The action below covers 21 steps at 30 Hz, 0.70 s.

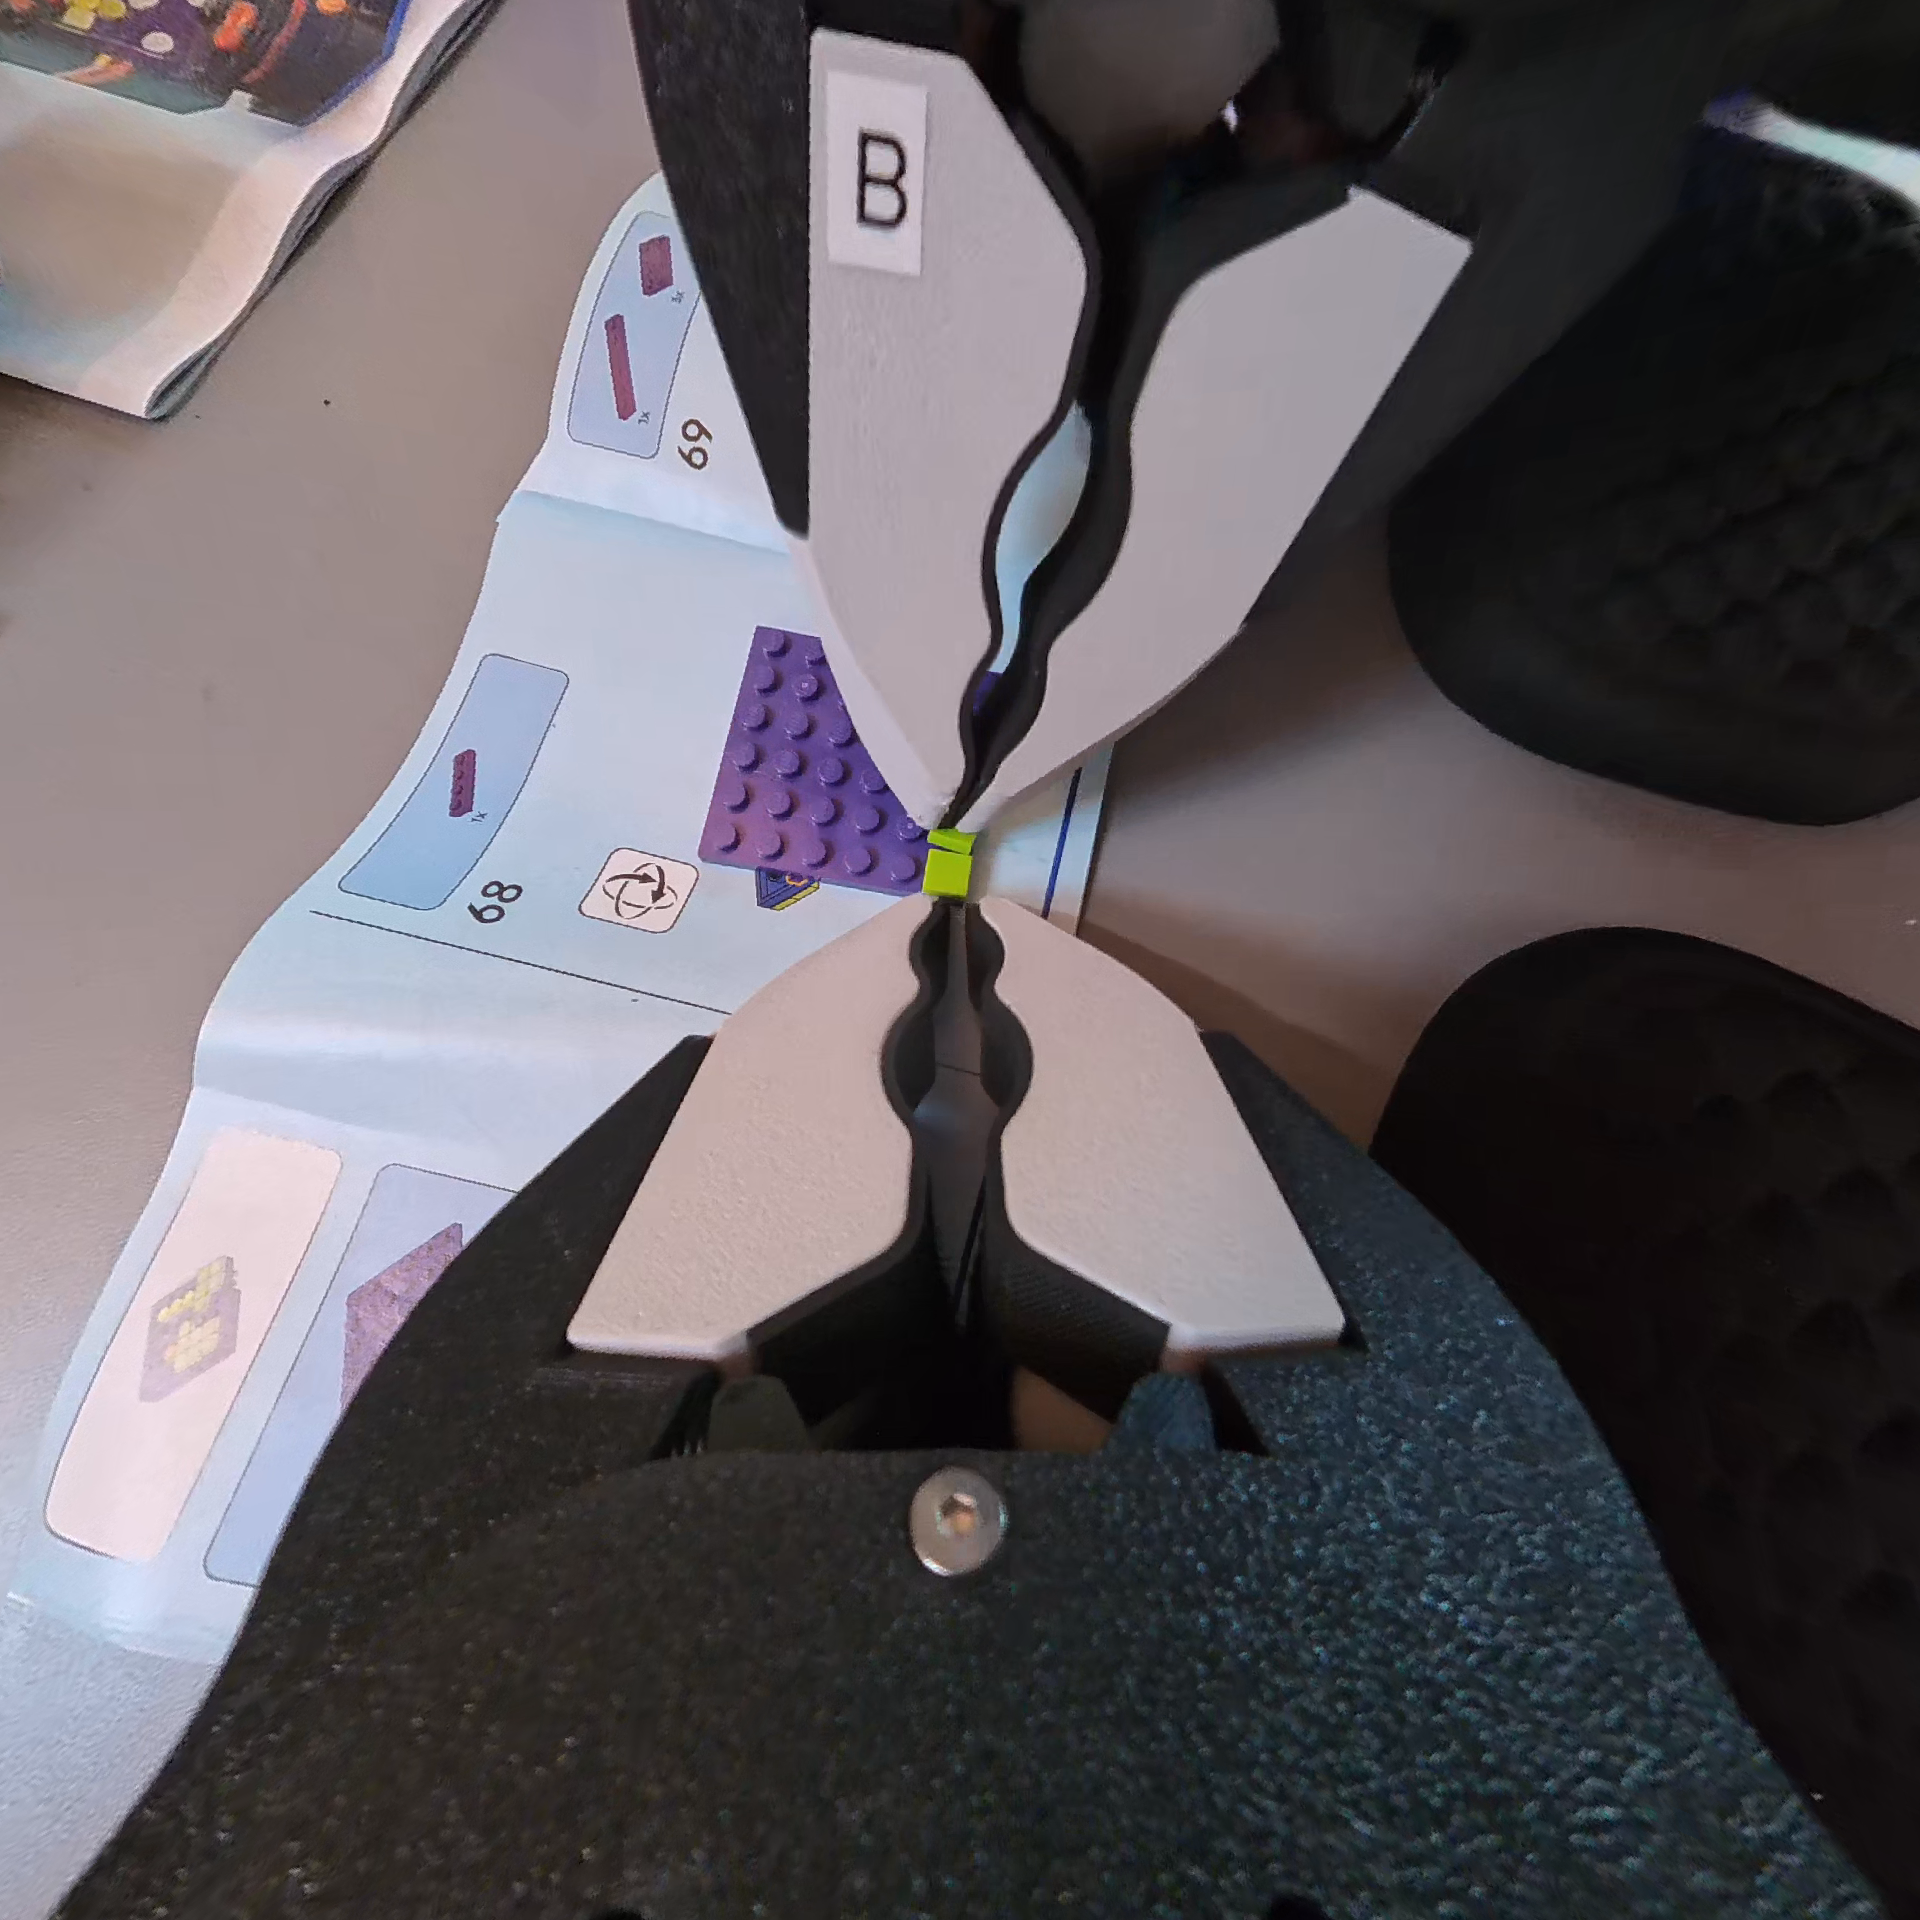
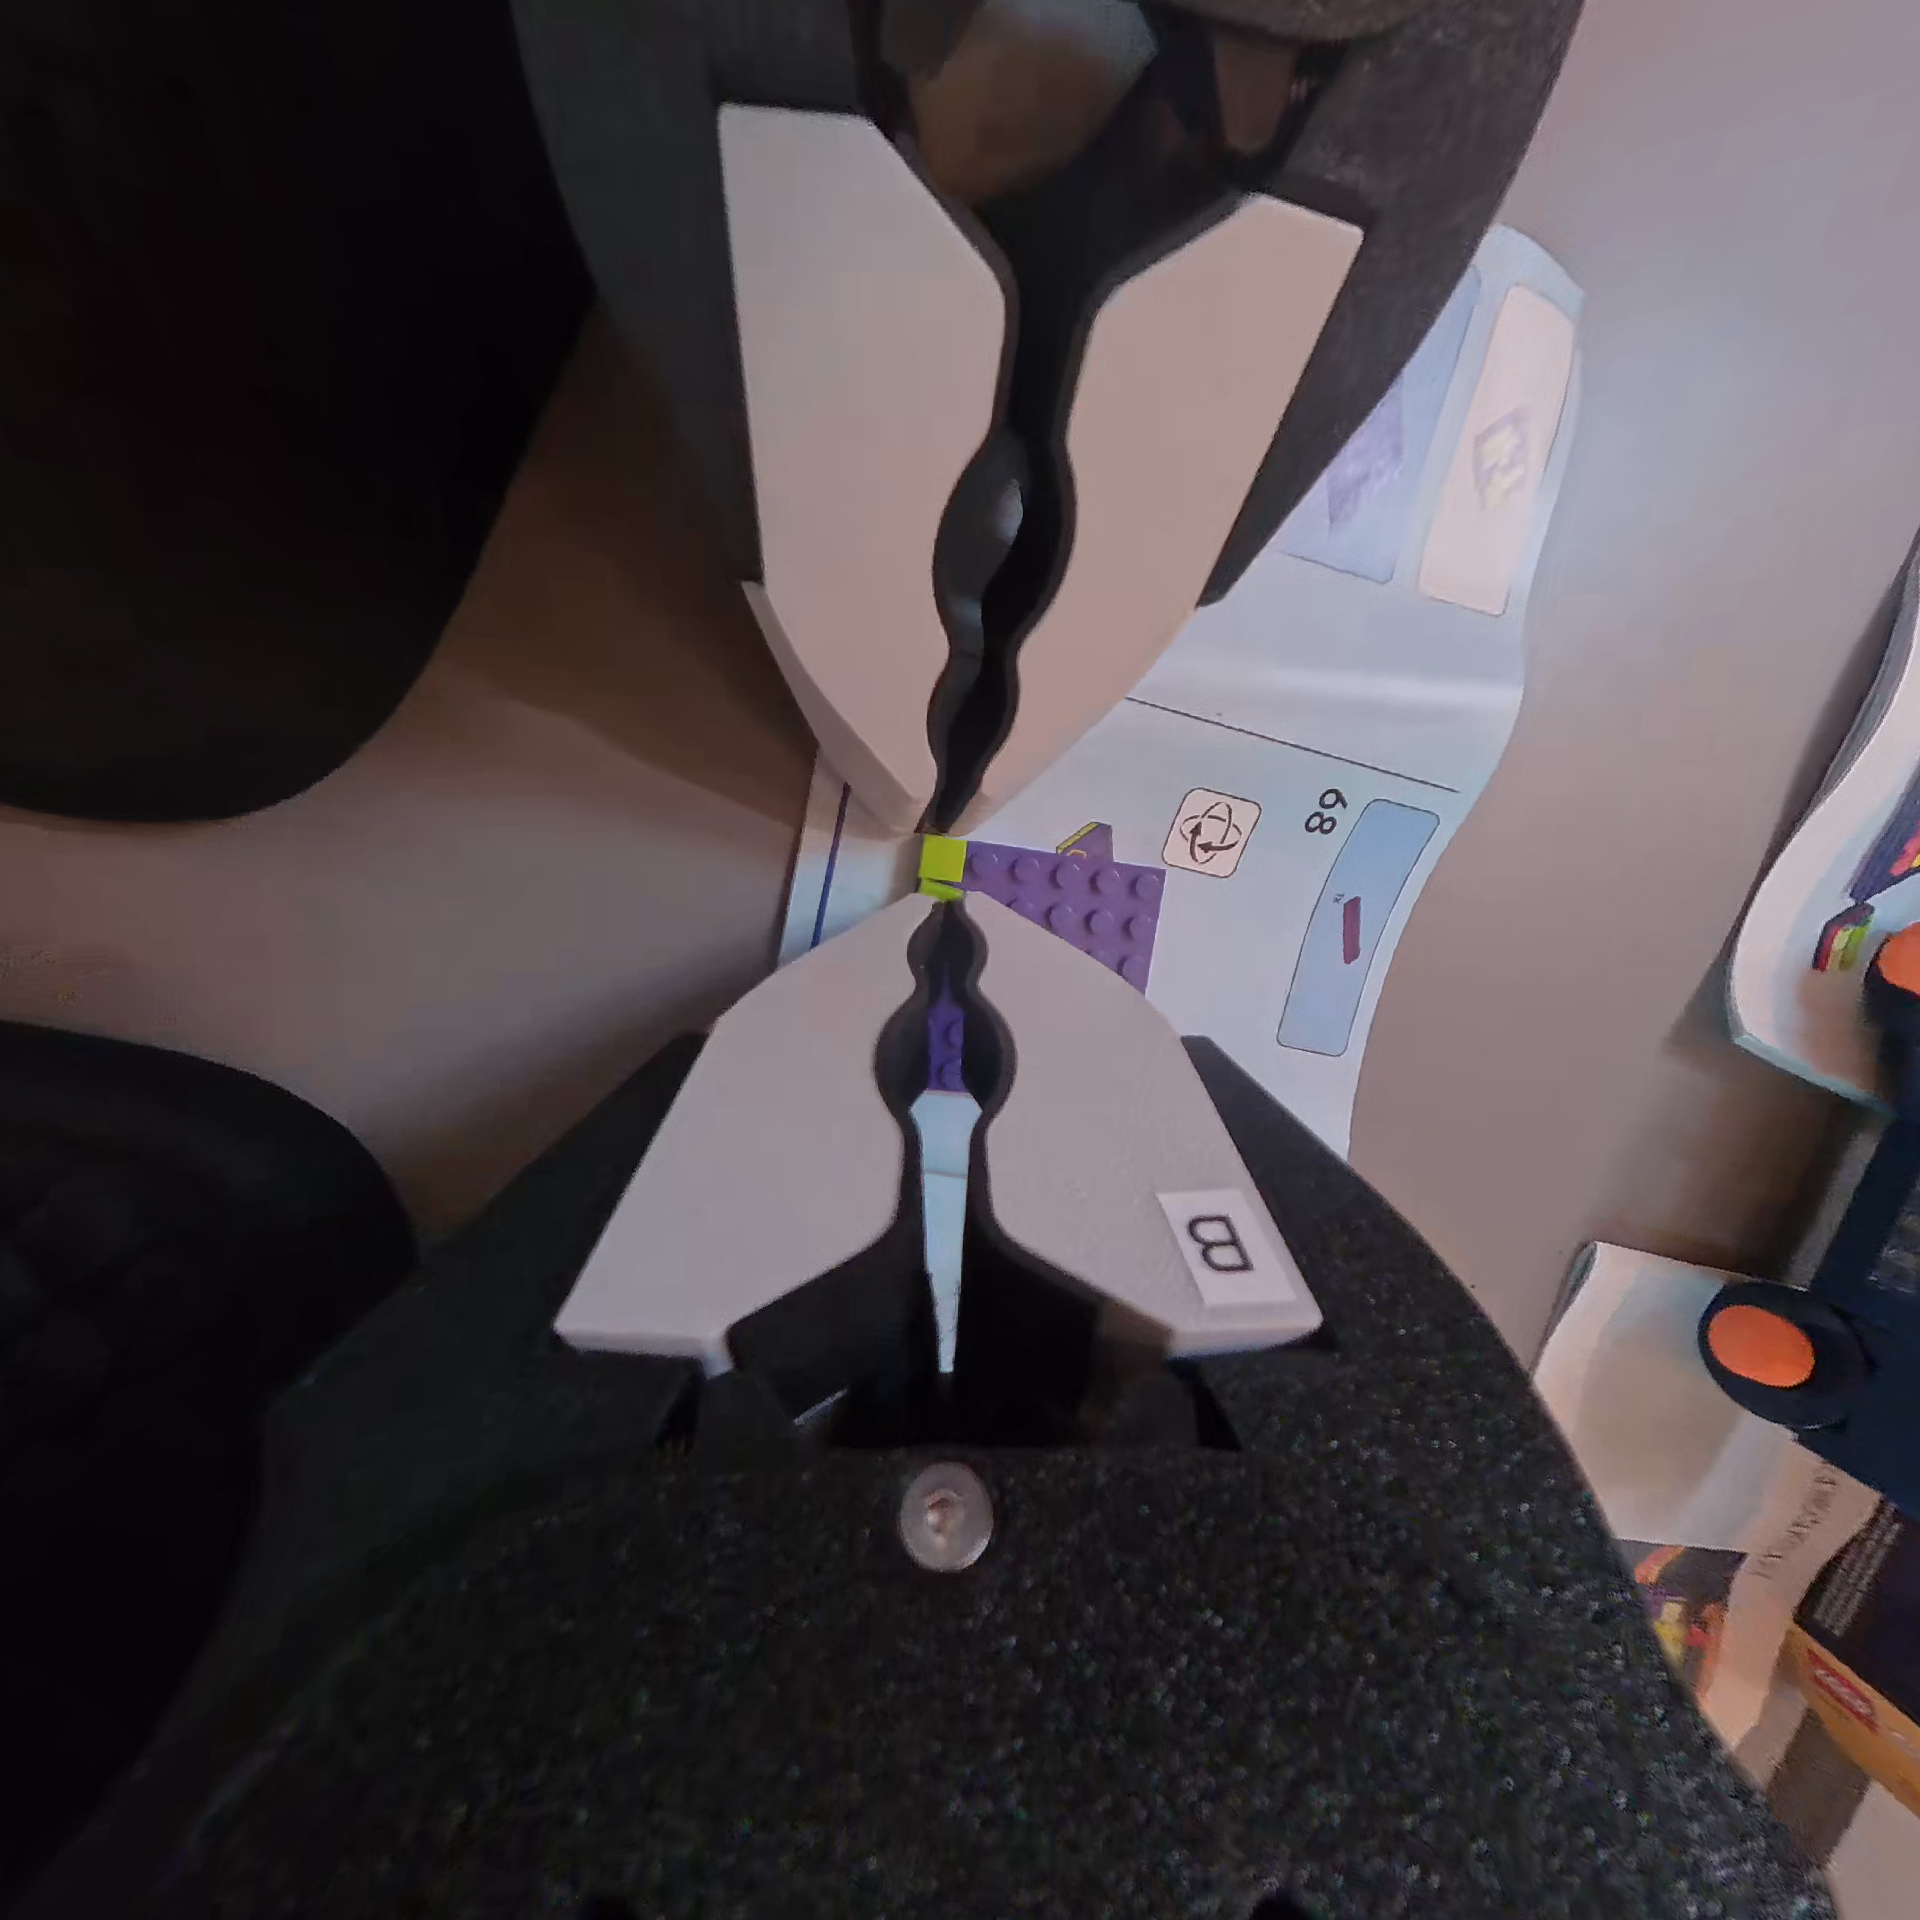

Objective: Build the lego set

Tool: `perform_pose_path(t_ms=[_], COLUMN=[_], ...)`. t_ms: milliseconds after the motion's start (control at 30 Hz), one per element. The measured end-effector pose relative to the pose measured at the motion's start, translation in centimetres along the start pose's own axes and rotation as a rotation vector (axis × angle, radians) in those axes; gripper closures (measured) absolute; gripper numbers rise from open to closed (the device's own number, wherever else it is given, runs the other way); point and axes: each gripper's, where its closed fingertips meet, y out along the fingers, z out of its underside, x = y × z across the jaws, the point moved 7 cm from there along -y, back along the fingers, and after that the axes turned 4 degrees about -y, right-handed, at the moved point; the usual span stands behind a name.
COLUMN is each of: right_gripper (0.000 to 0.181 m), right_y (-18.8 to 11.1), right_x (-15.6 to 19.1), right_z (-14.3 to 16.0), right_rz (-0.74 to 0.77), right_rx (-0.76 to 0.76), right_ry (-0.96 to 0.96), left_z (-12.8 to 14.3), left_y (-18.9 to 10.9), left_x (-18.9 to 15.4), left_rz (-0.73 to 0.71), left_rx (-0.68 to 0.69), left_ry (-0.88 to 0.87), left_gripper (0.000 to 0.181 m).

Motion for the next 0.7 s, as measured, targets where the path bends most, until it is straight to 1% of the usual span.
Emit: perform_pose_path(t_ms=[267, 300, 333, 400, 433, 467, 533, 567, 600, 633, 700], right_gripper=[0.181, 0.181, 0.181, 0.181, 0.181, 0.181, 0.181, 0.181, 0.181, 0.181, 0.181], right_y=[0.1, 0.4, 1.1, 1.0, 0.7, 0.1, -1.5, -2.4, -3.0, -3.5, -3.5], right_x=[0.0, 0.5, 1.2, 1.2, 1.0, 1.2, 2.9, 3.1, 2.9, 2.6, 1.8], right_z=[-1.3, -1.9, -2.2, -2.3, -1.7, -1.4, -2.4, -2.5, -2.3, -2.1, -1.8], right_rz=[-0.050, -0.091, -0.153, -0.135, -0.095, -0.076, -0.131, -0.107, -0.065, -0.054, -0.045], right_rx=[0.180, 0.139, 0.142, 0.203, 0.284, 0.284, 0.072, 0.024, 0.011, 0.003, -0.052], right_ry=[-0.199, -0.220, -0.230, -0.238, -0.249, -0.228, -0.138, -0.109, -0.079, -0.042, 0.051], left_z=[0.0, 0.0, 0.0, 0.0, 0.0, 0.0, 0.1, 0.1, 0.1, 0.1, 0.1], left_y=[0.0, 0.0, 0.1, 0.0, 0.0, 0.0, 0.0, -0.1, -0.1, -0.1, -0.1], left_x=[0.2, 0.2, 0.2, 0.2, 0.3, 0.3, 0.2, 0.2, 0.2, 0.2, 0.2], left_rz=[0.017, 0.019, 0.026, 0.030, 0.035, 0.036, 0.032, 0.033, 0.036, 0.039, 0.042], left_rx=[0.000, 0.000, 0.001, -0.001, -0.001, -0.001, -0.001, -0.001, -0.001, 0.000, -0.001], left_ry=[-0.029, -0.031, -0.034, -0.042, -0.050, -0.053, -0.045, -0.043, -0.043, -0.046, -0.049], left_gripper=[0.180, 0.180, 0.181, 0.181, 0.181, 0.181, 0.181, 0.181, 0.181, 0.181, 0.181])
